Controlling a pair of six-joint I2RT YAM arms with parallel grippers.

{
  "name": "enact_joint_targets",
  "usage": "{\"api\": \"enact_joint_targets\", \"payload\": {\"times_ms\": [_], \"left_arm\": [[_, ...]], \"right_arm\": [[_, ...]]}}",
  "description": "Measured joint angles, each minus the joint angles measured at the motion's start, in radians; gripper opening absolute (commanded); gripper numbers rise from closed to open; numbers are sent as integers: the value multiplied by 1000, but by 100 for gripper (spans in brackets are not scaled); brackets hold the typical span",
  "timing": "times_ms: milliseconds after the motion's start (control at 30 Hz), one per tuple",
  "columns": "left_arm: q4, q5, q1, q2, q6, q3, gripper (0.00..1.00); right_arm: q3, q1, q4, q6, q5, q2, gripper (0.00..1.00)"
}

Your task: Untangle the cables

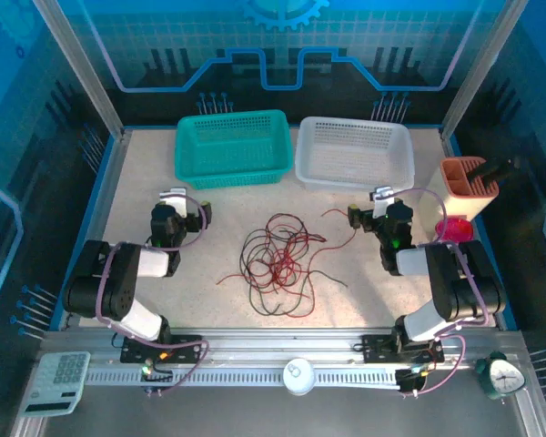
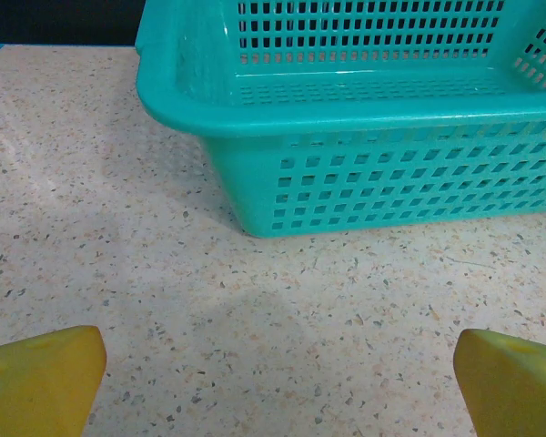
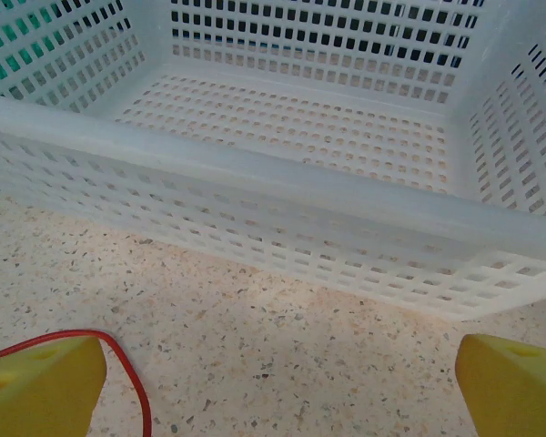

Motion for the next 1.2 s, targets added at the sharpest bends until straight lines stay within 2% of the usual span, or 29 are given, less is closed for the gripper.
{"api": "enact_joint_targets", "payload": {"times_ms": [1100,1200], "left_arm": [[-7,18,8,0,0,3,99],[-31,2,8,-18,-10,3,99]], "right_arm": [[0,-13,0,0,-23,0,100],[15,-13,-92,0,-14,-49,100]]}}
